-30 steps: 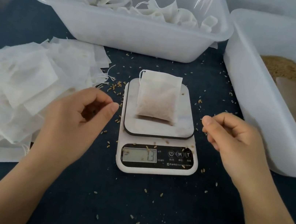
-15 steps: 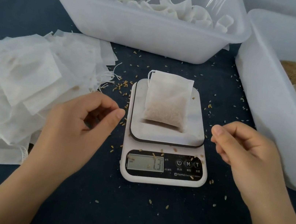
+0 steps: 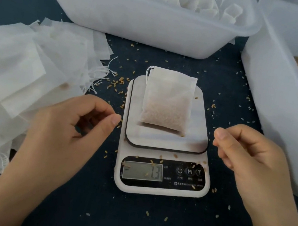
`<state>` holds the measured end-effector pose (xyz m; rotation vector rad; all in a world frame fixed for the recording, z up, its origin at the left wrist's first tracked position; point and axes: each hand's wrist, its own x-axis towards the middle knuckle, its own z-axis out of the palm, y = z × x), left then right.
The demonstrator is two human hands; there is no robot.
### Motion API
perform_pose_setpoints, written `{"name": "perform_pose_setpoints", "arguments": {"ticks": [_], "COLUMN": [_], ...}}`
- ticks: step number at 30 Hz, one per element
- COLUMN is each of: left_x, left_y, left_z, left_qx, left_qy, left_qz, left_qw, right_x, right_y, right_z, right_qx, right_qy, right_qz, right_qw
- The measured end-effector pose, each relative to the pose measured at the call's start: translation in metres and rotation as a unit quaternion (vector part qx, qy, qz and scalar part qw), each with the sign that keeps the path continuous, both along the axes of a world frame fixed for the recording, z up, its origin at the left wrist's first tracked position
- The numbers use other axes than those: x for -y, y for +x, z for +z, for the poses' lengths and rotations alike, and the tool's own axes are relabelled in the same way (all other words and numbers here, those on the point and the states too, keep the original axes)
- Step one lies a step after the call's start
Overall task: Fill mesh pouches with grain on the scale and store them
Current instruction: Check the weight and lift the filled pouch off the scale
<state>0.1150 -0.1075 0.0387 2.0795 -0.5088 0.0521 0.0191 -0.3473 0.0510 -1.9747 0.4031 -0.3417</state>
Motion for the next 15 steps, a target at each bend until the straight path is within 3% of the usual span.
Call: {"name": "perform_pose_setpoints", "arguments": {"ticks": [15], "left_x": [0.0021], "left_y": [0.0000], "left_z": [0.0012], "left_qx": [-0.028], "left_qy": [-0.015], "left_qz": [0.007], "left_qw": [0.999], "right_x": [-0.0053], "right_y": [-0.0043], "right_z": [0.0019], "right_qx": [-0.014], "right_qy": [-0.008], "right_qz": [-0.008], "right_qw": [1.000]}}
